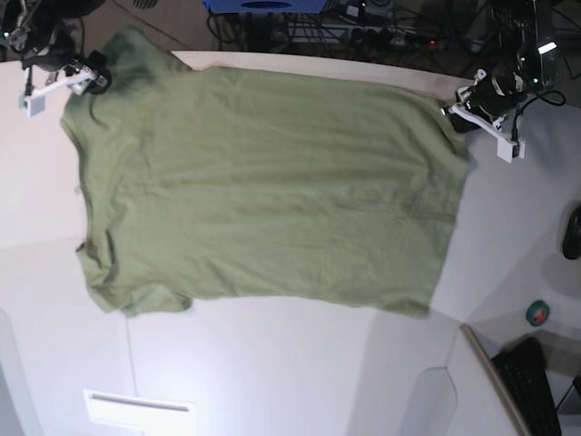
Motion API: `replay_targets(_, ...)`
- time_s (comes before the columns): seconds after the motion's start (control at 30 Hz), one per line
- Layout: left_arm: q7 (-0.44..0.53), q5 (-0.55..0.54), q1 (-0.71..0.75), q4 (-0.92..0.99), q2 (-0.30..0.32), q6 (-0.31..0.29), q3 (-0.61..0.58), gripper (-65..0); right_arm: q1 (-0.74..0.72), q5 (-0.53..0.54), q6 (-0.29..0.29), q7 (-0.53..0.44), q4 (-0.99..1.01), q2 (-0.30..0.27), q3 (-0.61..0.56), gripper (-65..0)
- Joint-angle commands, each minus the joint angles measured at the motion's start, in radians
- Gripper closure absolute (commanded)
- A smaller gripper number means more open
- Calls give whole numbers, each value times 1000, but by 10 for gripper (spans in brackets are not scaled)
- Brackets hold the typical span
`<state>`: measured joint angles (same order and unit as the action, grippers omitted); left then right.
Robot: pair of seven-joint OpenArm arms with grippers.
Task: Layout the t-shirt on the table in an organized manner, then fold the t-shirt properly
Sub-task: 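Move the right gripper back to the shirt's collar-side corner, then grasp the collar-side corners with both grippers and pull the shirt taut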
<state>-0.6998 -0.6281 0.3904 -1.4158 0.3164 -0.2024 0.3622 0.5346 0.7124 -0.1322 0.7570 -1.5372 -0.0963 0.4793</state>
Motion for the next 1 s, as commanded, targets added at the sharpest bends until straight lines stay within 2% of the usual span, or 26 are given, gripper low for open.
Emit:
replay_targets(0.0,13,-5,3,-12,13,-2,8,0,2,6,-4,-9,0,-13,6,-348)
replay_targets(0.07,13,-5,5,-12,13,-2,8,0,5,11,-5,-9,0,-13,6,-336)
replay_targets(0.1,13,-5,5,-12,13,-2,8,0,8,13,-5,-9,-1,-13,8,-302)
replay_targets(0.17,13,-5,5,-15,13,-2,10,0,12,13,-5,-6,-18,-13,12,-168)
replay_targets(0.23,13,-5,8,-20,13,-2,11,0,32,14,-5,-1,-64,-12,8,0)
replay_targets(0.37,7,-6,38,-66,13,-2,14,0,65,11,-4,14,-201,20,11,0)
replay_targets(0.47,-87,-55,51,-125,13,-2,16,0,57,10,-2,85,-263,22,14,0)
replay_targets(0.53,-136,-111,51,-165,14,-2,31,0,23,8,1,129,-277,23,14,0)
replay_targets(0.63,-149,-148,37,-225,13,1,53,0,-29,6,3,184,-280,20,25,0)
replay_targets(0.73,-153,-148,12,-236,13,2,65,0,-89,5,4,266,-280,20,108,0)
replay_targets(0.83,-220,-146,-31,-224,10,2,91,0,-152,3,4,348,-277,8,170,0)
replay_targets(0.97,-265,-138,-98,-185,-7,2,97,0,-229,3,4,396,-250,-21,175,0)
